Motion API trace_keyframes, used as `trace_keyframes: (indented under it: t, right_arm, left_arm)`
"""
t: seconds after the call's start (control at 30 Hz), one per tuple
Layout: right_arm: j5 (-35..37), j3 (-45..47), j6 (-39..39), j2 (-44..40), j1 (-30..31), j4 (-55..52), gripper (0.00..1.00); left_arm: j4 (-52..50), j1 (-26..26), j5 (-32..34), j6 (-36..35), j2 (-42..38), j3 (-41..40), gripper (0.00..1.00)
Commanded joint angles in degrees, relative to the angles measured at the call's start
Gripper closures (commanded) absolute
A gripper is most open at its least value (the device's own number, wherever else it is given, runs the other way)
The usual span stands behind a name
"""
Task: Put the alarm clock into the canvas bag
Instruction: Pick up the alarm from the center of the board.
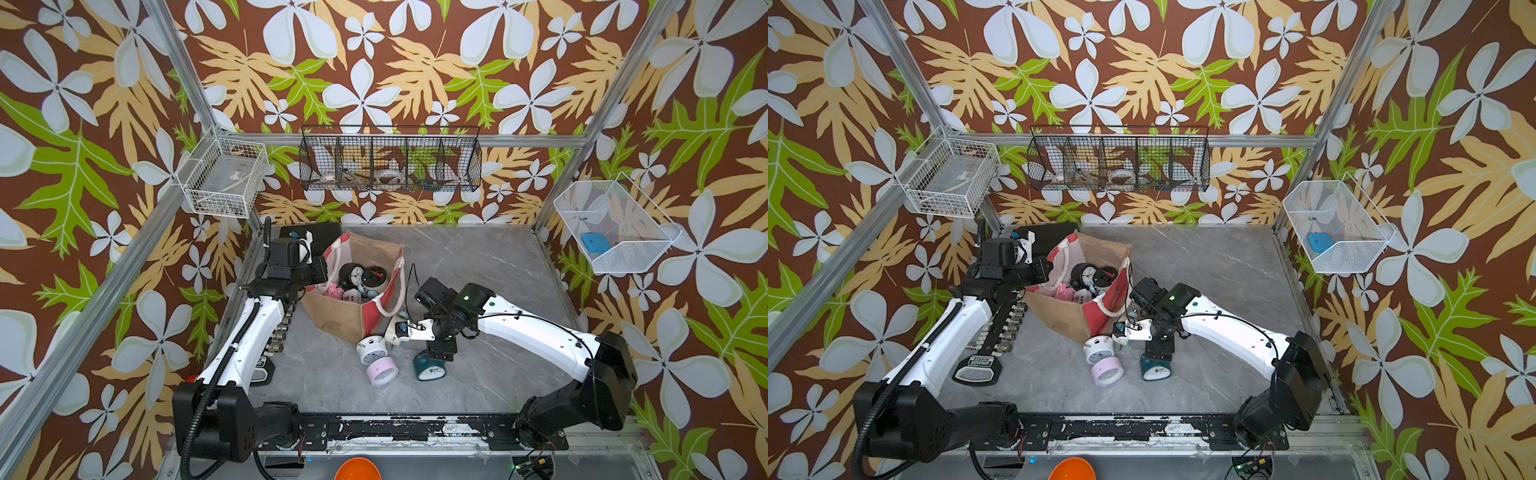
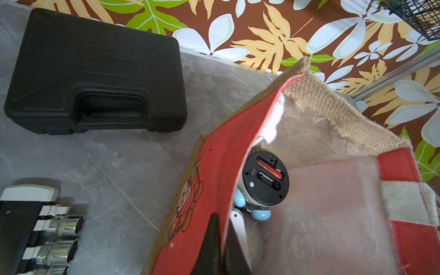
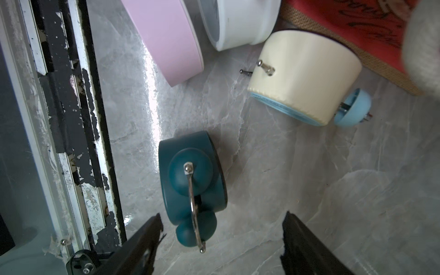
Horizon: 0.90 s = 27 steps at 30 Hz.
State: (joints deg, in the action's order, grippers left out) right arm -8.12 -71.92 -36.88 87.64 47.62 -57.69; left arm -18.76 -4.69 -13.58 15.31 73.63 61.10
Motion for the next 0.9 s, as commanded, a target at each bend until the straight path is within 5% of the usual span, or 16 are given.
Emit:
trace_keyframes:
  t: [0.0, 0.87]
  right_arm:
    - [-0.86, 0.37, -0.65, 0.49, 0.26, -1.11, 0.19]
    - [-6.19, 12.96, -0.55, 8.05, 1.6, 12.65, 0.27]
  left_arm:
    - [1.26, 0.03, -0.02, 0.01, 0.04, -0.06, 1.0]
    - [1.2, 0.01, -0.13, -0.02, 0.13, -0.1, 1.0]
